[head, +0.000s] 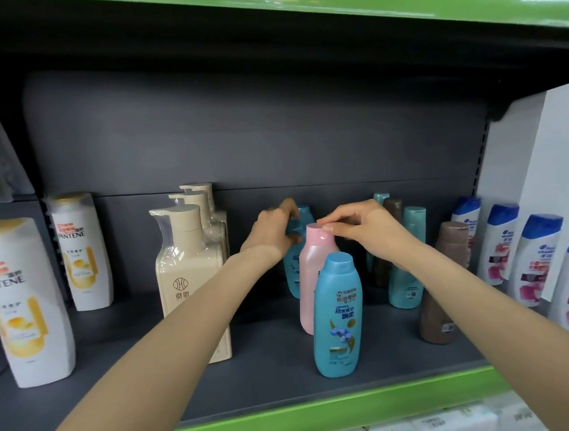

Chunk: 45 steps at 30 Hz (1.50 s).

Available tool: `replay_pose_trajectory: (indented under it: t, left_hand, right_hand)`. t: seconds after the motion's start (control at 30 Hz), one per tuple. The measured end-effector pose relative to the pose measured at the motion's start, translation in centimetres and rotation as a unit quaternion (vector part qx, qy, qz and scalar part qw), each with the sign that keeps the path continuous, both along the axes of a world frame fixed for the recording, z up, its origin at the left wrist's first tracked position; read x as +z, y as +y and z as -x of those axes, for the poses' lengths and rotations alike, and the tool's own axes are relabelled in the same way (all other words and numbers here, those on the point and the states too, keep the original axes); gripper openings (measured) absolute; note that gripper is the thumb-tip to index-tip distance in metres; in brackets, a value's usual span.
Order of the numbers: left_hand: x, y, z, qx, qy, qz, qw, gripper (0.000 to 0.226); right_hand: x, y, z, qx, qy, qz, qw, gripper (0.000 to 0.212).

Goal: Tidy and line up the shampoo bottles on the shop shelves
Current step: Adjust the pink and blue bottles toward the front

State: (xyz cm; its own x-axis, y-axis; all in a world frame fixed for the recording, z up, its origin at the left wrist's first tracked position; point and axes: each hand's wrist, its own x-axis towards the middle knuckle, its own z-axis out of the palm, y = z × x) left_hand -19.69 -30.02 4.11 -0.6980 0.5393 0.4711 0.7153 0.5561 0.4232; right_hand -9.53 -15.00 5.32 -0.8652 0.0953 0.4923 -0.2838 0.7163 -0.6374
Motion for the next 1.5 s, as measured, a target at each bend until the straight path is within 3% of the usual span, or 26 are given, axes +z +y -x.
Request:
replay_pose_trajectory:
  t: [0.13, 0.3, 0.53, 0.67, 0.87, 0.97, 1.2, 1.5]
  left_hand:
    - [0.8, -0.4, -0.9, 0.014, 0.014, -0.013, 1.0, 0.04]
    - [3.1, -2.5, -2.7, 0.045, 0.071, -0.098, 0.992, 0.038]
    - [5.1, -7.4, -6.1, 0.028, 0.147, -0.213, 0.966, 0.032]
    - [5.2, -10.8, -7.5, -0.008, 0.134, -0.289, 0.948, 0.031]
    - [3.7, -15.7, -8.1, -0.08, 0.044, -0.394, 0.915, 0.027]
    - [3.2, -17.4, -8.2, -0.088, -0.009, -0.403, 0.911, 0.031]
    - [2.5, -19.7, -8.3, -0.127, -0.093, -0.321, 0.934, 0.028]
    - [1.8, -21.5, -8.9, -0.165, -0.048, -0.361, 0.917, 0.036]
  right_hand:
    - [0.4, -0.5, -0.2, -0.016, -0.005, -0.007, 1.0, 0.015]
    - [1.2, -1.4, -0.4, -0.04, -0.021, -0.056, 0.997, 0.016]
    - [3.1, -5.2, -1.4, -0.041, 0.008, -0.057, 0.998, 0.039]
    - [3.7, -7.7, -2.0, -0.033, 0.0, -0.084, 0.996, 0.052]
    - [3.8, -10.6, -3.6, -0.017, 0.028, -0.071, 0.997, 0.035]
    - [3.2, -11.6, -4.3, -0.094, 0.118, -0.144, 0.978, 0.038]
    - [1.5, -12.7, -6.3, -0.2, 0.3, -0.245, 0.9, 0.04]
    - [1.5, -12.5, -7.3, -0.154, 0.342, -0.252, 0.892, 0.053]
